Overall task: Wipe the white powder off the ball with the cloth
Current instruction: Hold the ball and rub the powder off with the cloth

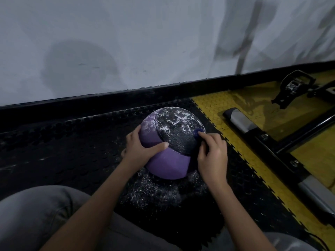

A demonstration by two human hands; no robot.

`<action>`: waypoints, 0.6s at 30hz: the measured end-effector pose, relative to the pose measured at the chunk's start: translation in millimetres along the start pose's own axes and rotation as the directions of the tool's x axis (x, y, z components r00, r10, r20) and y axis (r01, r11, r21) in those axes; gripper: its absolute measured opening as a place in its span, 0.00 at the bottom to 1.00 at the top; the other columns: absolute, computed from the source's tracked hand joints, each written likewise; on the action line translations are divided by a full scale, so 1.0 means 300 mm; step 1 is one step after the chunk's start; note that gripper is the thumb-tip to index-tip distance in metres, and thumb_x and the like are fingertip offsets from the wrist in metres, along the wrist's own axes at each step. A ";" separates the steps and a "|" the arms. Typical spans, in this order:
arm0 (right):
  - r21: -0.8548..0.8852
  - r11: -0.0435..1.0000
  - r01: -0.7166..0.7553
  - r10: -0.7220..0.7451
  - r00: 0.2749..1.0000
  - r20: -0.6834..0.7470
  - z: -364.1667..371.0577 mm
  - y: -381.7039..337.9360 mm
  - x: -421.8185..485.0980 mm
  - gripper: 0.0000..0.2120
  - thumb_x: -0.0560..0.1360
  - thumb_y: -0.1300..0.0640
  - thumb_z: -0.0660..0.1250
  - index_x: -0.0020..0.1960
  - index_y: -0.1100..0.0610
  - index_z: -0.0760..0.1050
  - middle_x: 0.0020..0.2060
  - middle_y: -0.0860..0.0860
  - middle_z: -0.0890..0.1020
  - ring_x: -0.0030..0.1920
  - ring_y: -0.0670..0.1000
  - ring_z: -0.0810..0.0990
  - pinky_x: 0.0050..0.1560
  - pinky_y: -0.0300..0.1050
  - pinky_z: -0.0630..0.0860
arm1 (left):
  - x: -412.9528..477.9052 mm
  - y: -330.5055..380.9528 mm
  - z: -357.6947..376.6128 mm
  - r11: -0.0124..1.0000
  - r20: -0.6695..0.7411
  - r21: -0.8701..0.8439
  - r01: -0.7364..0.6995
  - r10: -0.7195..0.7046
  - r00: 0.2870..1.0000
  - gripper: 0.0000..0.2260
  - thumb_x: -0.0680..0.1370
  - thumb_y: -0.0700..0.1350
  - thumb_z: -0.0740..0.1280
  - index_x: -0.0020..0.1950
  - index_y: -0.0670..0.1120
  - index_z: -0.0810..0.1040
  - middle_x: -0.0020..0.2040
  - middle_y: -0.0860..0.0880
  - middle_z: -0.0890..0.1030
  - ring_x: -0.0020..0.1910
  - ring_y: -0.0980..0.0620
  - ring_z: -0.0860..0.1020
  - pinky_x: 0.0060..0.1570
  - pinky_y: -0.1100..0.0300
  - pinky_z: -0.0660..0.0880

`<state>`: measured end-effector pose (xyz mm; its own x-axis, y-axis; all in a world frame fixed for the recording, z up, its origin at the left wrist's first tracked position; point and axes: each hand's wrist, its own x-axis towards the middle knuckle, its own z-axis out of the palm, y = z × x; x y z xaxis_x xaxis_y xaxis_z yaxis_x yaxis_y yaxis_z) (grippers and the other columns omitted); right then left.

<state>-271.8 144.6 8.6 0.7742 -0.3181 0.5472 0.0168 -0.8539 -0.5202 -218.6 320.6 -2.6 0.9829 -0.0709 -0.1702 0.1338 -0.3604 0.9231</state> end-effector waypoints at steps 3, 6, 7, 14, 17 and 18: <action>-0.043 0.983 0.180 -0.179 0.983 0.029 0.014 -0.068 -0.053 0.13 0.72 0.67 0.64 0.54 0.62 0.80 0.47 0.55 0.79 0.43 0.56 0.73 0.44 0.41 0.70 | -0.005 0.002 0.008 0.998 -0.022 0.059 0.014 -0.013 1.000 0.56 0.47 0.73 0.65 0.73 0.58 0.54 0.71 0.53 0.56 0.70 0.47 0.61 0.70 0.42 0.54; -0.050 0.976 0.214 -0.210 0.975 0.075 0.012 -0.055 -0.040 0.14 0.71 0.66 0.63 0.55 0.61 0.80 0.48 0.54 0.79 0.43 0.55 0.72 0.44 0.42 0.70 | 0.009 -0.006 0.006 1.000 0.009 0.012 0.025 -0.025 1.000 0.58 0.47 0.73 0.67 0.74 0.57 0.53 0.71 0.53 0.55 0.71 0.47 0.60 0.71 0.42 0.54; -0.037 0.986 0.165 -0.162 0.985 0.064 0.007 -0.031 -0.024 0.14 0.72 0.67 0.63 0.55 0.61 0.80 0.48 0.54 0.79 0.44 0.55 0.72 0.44 0.38 0.67 | 0.012 -0.007 0.003 1.000 0.012 -0.007 0.027 -0.027 1.000 0.58 0.47 0.73 0.68 0.74 0.57 0.53 0.71 0.54 0.55 0.70 0.48 0.61 0.71 0.42 0.55; -0.034 0.989 0.143 -0.142 0.990 0.014 0.011 -0.049 -0.042 0.14 0.72 0.67 0.63 0.55 0.61 0.80 0.47 0.53 0.79 0.43 0.54 0.71 0.44 0.38 0.66 | -0.010 0.008 0.026 0.998 -0.051 0.051 0.031 -0.028 0.998 0.57 0.47 0.73 0.65 0.73 0.57 0.54 0.71 0.52 0.56 0.70 0.46 0.61 0.71 0.41 0.53; -0.043 0.969 0.243 -0.240 0.968 0.068 0.012 -0.064 -0.062 0.14 0.72 0.65 0.62 0.56 0.60 0.79 0.48 0.53 0.79 0.44 0.54 0.71 0.44 0.42 0.70 | -0.013 0.007 0.025 0.998 -0.055 0.049 0.041 -0.038 0.998 0.57 0.46 0.73 0.65 0.73 0.57 0.54 0.71 0.52 0.55 0.70 0.46 0.61 0.70 0.41 0.54; -0.024 0.976 0.217 -0.215 0.974 0.065 0.008 -0.049 -0.049 0.14 0.72 0.66 0.62 0.55 0.60 0.79 0.48 0.53 0.79 0.44 0.54 0.71 0.45 0.40 0.69 | -0.013 0.007 0.023 0.998 -0.048 0.040 0.044 -0.042 0.998 0.57 0.46 0.73 0.65 0.73 0.57 0.54 0.71 0.52 0.55 0.70 0.46 0.60 0.70 0.41 0.54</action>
<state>-282.0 162.7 6.5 0.7920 -0.0994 0.6024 0.1693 -0.9122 -0.3731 -223.1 313.5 -2.3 0.9813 -0.0113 -0.1919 0.1715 -0.4002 0.9002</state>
